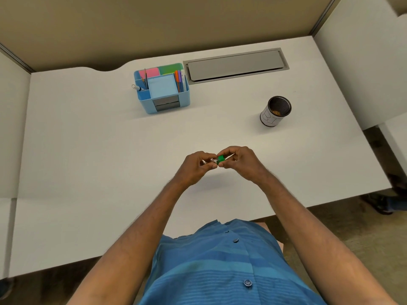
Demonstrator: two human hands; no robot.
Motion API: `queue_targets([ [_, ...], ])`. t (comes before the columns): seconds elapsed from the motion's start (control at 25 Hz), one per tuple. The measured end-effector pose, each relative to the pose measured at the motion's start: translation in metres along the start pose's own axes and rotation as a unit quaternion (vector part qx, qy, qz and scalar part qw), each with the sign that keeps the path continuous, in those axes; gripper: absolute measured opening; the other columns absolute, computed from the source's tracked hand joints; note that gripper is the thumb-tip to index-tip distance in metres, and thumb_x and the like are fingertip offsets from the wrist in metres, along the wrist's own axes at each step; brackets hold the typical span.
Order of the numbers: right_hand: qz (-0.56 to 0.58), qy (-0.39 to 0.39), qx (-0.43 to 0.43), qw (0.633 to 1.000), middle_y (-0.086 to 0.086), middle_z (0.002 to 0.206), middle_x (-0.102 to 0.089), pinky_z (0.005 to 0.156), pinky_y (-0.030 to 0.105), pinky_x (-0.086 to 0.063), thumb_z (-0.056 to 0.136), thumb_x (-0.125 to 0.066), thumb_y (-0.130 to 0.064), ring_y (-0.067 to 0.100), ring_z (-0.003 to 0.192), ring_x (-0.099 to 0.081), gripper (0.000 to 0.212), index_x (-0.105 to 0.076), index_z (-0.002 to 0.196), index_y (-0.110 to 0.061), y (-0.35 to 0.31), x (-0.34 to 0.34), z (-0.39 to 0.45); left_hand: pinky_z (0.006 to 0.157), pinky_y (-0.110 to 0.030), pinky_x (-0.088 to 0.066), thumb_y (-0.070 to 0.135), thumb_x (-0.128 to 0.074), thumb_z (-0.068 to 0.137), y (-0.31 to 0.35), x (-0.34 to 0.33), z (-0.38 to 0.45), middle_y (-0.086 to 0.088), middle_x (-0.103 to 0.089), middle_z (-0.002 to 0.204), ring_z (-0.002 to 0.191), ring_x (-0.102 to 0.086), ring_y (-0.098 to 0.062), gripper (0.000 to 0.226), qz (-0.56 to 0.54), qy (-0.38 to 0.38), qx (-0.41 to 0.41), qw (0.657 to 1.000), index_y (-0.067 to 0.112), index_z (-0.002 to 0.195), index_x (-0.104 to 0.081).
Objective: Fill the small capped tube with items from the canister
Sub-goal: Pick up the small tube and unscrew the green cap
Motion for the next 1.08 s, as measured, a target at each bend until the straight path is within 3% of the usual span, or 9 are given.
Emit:
queue_targets([
  [0.24, -0.021, 0.008, -0.006, 1.000, -0.005, 0.089, -0.080, 0.084, 0.035, -0.060, 0.080, -0.086, -0.012, 0.012, 0.081, -0.077, 0.024, -0.078, 0.102, -0.019, -0.006, 0.004, -0.005, 0.078, -0.021, -0.043, 0.018, -0.072, 0.095, 0.005, -0.003, -0.006, 0.006, -0.069, 0.098, 0.084, -0.059, -0.005, 0.025, -0.010, 0.010, 0.000, 1.000, 0.021, 0.120, -0.077],
  [0.44, -0.044, -0.015, 0.001, 0.999, -0.006, 0.087, -0.080, 0.083, 0.036, -0.059, 0.080, -0.086, -0.012, 0.010, 0.080, -0.077, 0.023, -0.077, 0.100, -0.019, -0.006, 0.007, -0.002, 0.080, -0.022, -0.045, 0.018, -0.072, 0.095, 0.001, -0.005, -0.006, -0.003, -0.073, 0.104, 0.088, -0.060, -0.008, 0.027, -0.017, 0.004, -0.001, 1.000, 0.023, 0.120, -0.077],
  [0.6, -0.058, -0.005, -0.005, 0.998, -0.007, 0.087, -0.078, 0.078, 0.037, -0.060, 0.079, -0.087, -0.013, 0.010, 0.079, -0.076, 0.023, -0.076, 0.099, -0.019, -0.004, 0.011, 0.000, 0.081, -0.023, -0.046, 0.020, -0.072, 0.095, 0.000, -0.011, -0.001, 0.001, -0.073, 0.107, 0.094, -0.063, -0.010, 0.023, -0.021, 0.017, 0.013, 1.000, 0.023, 0.117, -0.077],
  [0.76, -0.057, -0.025, -0.006, 0.998, -0.008, 0.085, -0.077, 0.073, 0.030, -0.056, 0.081, -0.085, -0.011, 0.003, 0.074, -0.074, 0.022, -0.076, 0.099, -0.018, -0.003, 0.018, 0.008, 0.083, -0.024, -0.049, 0.024, -0.073, 0.095, 0.001, -0.016, 0.005, 0.002, -0.073, 0.111, 0.097, -0.065, -0.013, 0.025, -0.023, 0.020, 0.025, 0.999, 0.022, 0.119, -0.076],
  [0.92, -0.085, -0.008, -0.007, 0.996, -0.008, 0.082, -0.075, 0.060, 0.012, -0.045, 0.079, -0.088, -0.015, -0.004, 0.066, -0.066, 0.024, -0.075, 0.099, -0.019, -0.002, 0.026, 0.017, 0.082, -0.021, -0.045, 0.022, -0.072, 0.095, 0.005, -0.018, 0.012, 0.000, -0.073, 0.112, 0.095, -0.062, -0.005, 0.028, -0.019, 0.042, 0.032, 0.998, 0.020, 0.123, -0.074],
  [1.08, -0.084, -0.060, 0.008, 0.995, -0.004, 0.088, -0.076, 0.068, 0.016, -0.051, 0.082, -0.085, -0.012, -0.001, 0.072, -0.070, 0.022, -0.076, 0.101, -0.016, -0.004, 0.034, 0.027, 0.086, -0.030, -0.049, 0.022, -0.071, 0.096, 0.004, -0.020, 0.019, -0.002, -0.074, 0.106, 0.100, -0.065, -0.018, 0.027, -0.025, 0.031, 0.040, 0.998, 0.022, 0.122, -0.076],
])
Point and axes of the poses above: each hand's wrist, its own z-axis towards the middle knuckle, its own x-axis out of the back of the hand, y = z × x, the point moved 5 cm from there along z, towards the middle knuckle
